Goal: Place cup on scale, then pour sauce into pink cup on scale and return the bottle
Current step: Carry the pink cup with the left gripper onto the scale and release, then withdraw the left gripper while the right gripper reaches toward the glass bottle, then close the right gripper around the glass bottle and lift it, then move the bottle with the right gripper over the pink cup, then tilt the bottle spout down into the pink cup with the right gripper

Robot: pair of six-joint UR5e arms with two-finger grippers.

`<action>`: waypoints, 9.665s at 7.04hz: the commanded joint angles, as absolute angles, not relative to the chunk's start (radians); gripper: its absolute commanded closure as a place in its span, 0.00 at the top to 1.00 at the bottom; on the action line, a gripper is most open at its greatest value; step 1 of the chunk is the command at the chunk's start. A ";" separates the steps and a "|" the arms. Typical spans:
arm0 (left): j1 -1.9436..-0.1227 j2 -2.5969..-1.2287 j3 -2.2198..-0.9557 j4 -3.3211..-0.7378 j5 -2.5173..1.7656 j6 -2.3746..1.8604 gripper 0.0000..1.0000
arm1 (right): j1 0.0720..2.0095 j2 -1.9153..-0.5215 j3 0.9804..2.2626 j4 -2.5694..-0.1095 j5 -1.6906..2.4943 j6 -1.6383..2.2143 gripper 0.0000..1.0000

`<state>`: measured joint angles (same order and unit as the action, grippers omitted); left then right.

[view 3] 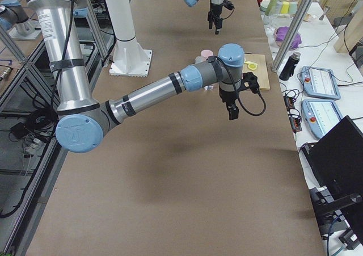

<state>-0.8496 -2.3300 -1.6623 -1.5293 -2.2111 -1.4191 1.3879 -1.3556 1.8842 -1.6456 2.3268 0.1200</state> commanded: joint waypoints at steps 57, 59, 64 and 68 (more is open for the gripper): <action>-1.127 -2.040 -1.761 -1.379 -2.246 -0.882 0.99 | 0.288 -0.988 1.705 -1.792 0.511 0.350 0.00; -1.127 -2.037 -1.712 -1.437 -2.250 -0.882 0.99 | 0.293 -0.963 1.645 -1.792 0.430 0.240 0.00; -1.127 -2.037 -1.709 -1.439 -2.256 -0.882 0.99 | 0.330 -0.960 1.611 -1.784 0.347 0.111 0.00; -1.127 -2.039 -1.703 -1.439 -2.256 -0.882 0.99 | 0.342 -0.959 1.588 -1.782 0.316 0.098 0.00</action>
